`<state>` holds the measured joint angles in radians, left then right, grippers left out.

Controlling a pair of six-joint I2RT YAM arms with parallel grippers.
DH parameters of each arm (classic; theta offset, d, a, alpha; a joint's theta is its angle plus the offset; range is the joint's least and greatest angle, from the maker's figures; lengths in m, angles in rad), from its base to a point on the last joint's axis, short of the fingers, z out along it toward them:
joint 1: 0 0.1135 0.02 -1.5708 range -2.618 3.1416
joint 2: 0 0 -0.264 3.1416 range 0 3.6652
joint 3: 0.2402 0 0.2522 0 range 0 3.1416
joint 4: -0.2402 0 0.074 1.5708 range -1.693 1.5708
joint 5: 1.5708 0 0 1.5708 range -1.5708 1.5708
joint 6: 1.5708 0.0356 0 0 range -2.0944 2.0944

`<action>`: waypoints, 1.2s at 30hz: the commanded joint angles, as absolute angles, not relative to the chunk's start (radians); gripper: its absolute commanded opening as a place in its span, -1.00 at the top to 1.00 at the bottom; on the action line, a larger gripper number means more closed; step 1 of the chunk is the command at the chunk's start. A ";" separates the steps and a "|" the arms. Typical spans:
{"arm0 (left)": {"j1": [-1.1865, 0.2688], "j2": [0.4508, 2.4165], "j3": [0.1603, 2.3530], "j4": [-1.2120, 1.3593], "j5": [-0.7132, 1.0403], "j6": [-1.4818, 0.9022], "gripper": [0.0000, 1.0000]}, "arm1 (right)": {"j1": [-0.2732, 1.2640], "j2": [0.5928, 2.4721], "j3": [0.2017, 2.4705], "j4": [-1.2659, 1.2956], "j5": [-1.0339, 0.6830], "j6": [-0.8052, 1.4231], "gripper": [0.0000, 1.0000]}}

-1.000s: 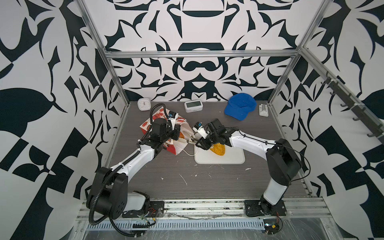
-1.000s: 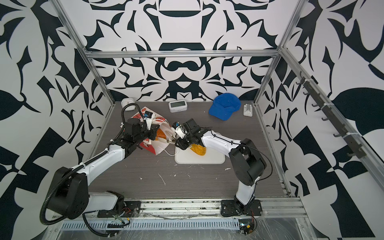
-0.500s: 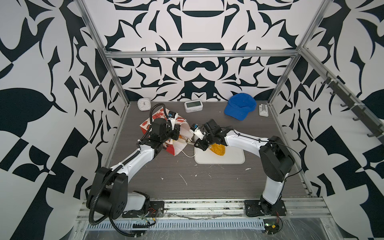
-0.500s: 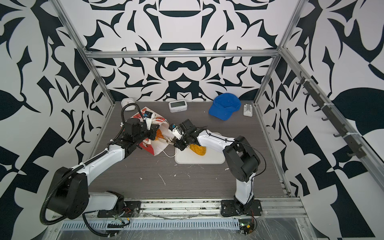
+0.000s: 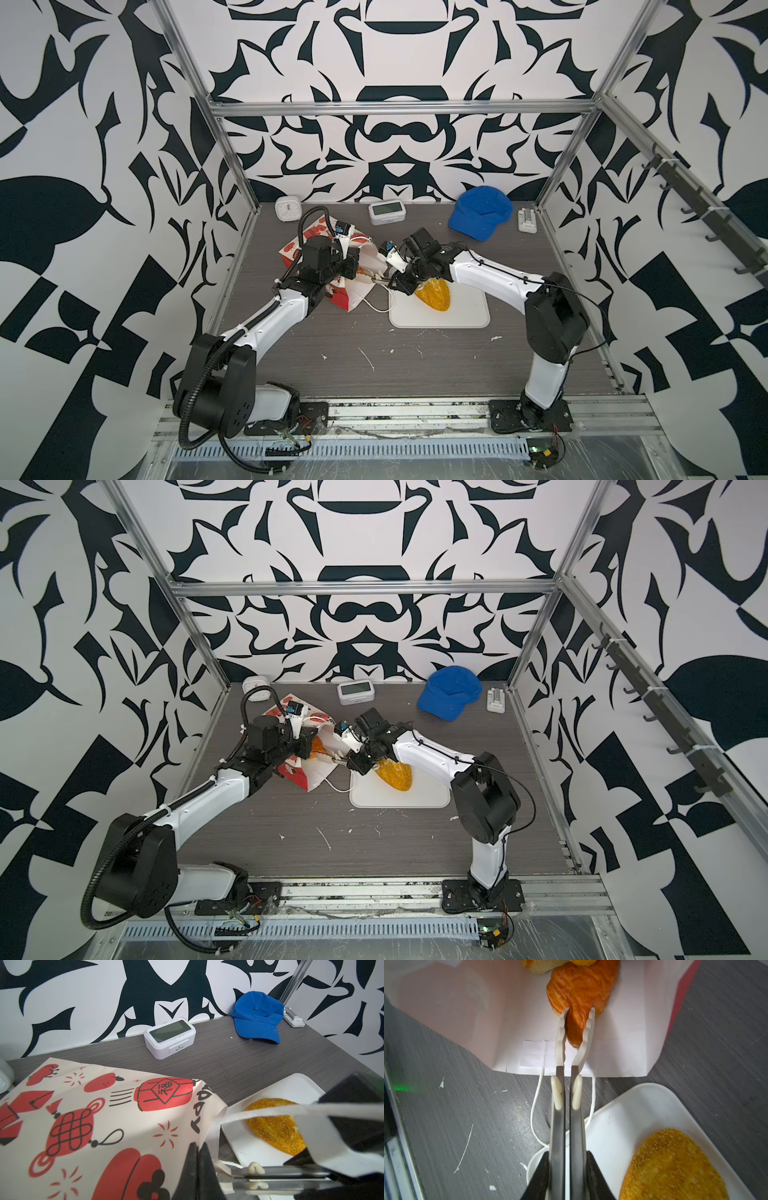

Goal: Take the fake bread out of the paper bag
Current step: 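Pull the orange pastry out of the bag with the tongs over the tray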

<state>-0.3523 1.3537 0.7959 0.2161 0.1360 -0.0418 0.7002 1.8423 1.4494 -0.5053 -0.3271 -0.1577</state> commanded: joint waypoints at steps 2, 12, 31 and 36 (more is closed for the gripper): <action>-0.341 1.376 0.802 0.243 0.131 -0.066 1.00 | 0.705 1.740 1.535 -0.574 -0.370 -0.177 1.00; -0.334 1.384 0.792 0.261 0.128 -0.076 1.00 | 0.704 1.636 1.535 -0.645 -0.354 -0.177 1.00; -0.327 1.397 0.807 0.285 0.116 -0.092 1.00 | 0.704 1.461 1.332 -0.751 -0.247 -0.105 1.00; -0.326 1.399 0.804 0.287 0.113 -0.092 1.00 | 0.704 1.422 1.298 -0.755 -0.255 -0.086 1.00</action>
<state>-0.3340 1.3888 0.7959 0.2726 0.1268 -0.0788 0.7006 1.4681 1.2964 -0.7898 -0.2569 -0.1055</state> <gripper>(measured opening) 0.041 0.263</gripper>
